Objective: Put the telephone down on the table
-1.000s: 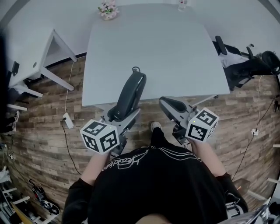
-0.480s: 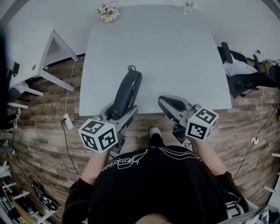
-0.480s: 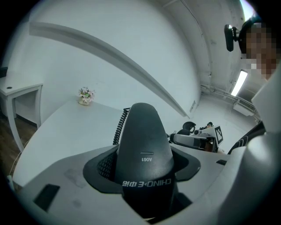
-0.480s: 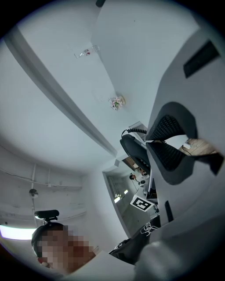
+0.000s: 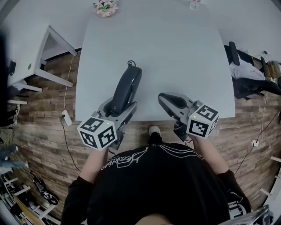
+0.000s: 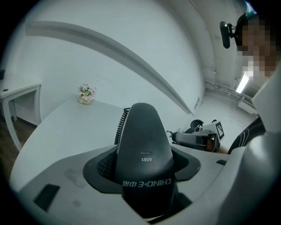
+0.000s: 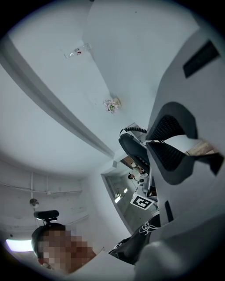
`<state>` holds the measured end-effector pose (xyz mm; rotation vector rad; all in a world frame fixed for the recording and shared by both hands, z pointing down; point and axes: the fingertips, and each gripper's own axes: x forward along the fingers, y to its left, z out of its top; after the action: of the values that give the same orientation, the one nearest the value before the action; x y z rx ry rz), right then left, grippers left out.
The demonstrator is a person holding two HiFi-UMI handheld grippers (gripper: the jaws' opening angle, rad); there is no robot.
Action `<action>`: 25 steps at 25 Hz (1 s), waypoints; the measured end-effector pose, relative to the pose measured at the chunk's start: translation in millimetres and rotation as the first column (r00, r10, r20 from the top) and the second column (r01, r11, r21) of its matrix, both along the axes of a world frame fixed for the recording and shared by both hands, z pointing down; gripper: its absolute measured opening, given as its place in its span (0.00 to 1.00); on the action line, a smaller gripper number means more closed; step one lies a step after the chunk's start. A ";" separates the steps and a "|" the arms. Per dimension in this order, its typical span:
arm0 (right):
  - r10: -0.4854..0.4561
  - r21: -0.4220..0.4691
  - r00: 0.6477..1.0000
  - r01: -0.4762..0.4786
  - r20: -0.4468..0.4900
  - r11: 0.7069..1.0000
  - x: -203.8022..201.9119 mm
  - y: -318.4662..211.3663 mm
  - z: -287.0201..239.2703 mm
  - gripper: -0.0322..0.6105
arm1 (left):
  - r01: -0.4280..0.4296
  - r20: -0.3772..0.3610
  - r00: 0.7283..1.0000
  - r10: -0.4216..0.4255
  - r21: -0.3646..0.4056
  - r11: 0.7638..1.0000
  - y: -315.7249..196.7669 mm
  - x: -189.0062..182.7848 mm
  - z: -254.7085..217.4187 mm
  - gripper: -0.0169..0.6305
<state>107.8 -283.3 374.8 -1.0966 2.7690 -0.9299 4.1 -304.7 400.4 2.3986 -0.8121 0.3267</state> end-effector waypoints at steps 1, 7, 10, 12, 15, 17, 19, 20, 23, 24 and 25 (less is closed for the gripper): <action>-0.005 -0.006 1.000 0.005 0.002 1.000 1.8 -4.3 3.0 0.11 | 0.006 0.007 1.000 -0.006 -0.004 1.000 -4.8 1.4 3.8 0.46; -0.027 -0.045 1.000 0.027 0.006 0.999 9.0 -24.9 21.0 0.11 | 0.039 0.048 0.998 -0.037 -0.025 0.999 -28.3 4.6 26.2 0.46; -0.031 -0.070 0.999 0.032 0.006 0.997 13.7 -32.9 31.2 0.11 | 0.044 0.071 0.997 -0.042 -0.029 0.999 -37.2 7.7 38.9 0.46; -0.031 -0.089 0.999 0.032 0.015 0.995 19.4 -37.2 38.2 0.11 | 0.042 0.101 0.994 -0.039 -0.032 0.999 -41.8 12.2 51.3 0.46; -0.032 -0.111 0.999 0.033 0.014 0.993 26.8 -41.8 48.1 0.11 | 0.041 0.135 0.990 -0.035 -0.042 0.998 -46.7 18.2 70.1 0.46; -0.032 -0.119 0.999 0.033 0.013 0.992 30.4 -44.5 52.8 0.11 | 0.040 0.140 0.990 -0.032 -0.051 0.998 -48.6 21.9 79.3 0.46; -0.029 -0.130 0.999 0.031 0.014 0.991 34.4 -47.5 57.3 0.11 | 0.033 0.147 0.989 -0.025 -0.056 0.998 -50.3 25.8 87.3 0.46; -0.027 -0.138 1.000 0.028 0.011 0.990 36.7 -49.3 60.0 0.11 | 0.030 0.153 0.988 -0.021 -0.058 0.998 -51.7 27.6 91.8 0.46; -0.019 -0.160 1.000 0.020 0.010 0.987 41.9 -54.3 68.7 0.11 | 0.029 0.168 0.986 -0.016 -0.078 0.997 -56.9 32.6 106.9 0.46; -0.016 -0.166 1.000 0.018 0.015 0.986 42.9 -55.6 71.4 0.11 | 0.031 0.167 0.986 -0.017 -0.086 0.996 -58.3 34.4 111.6 0.46; -0.014 -0.171 1.000 0.017 0.017 0.985 44.0 -56.7 73.8 0.11 | 0.034 0.166 0.986 -0.018 -0.093 0.995 -59.6 36.4 116.2 0.46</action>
<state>151.8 -340.0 448.6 -1.0843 2.7306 -1.1931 40.5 -364.3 516.5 2.2918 -0.8797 0.5477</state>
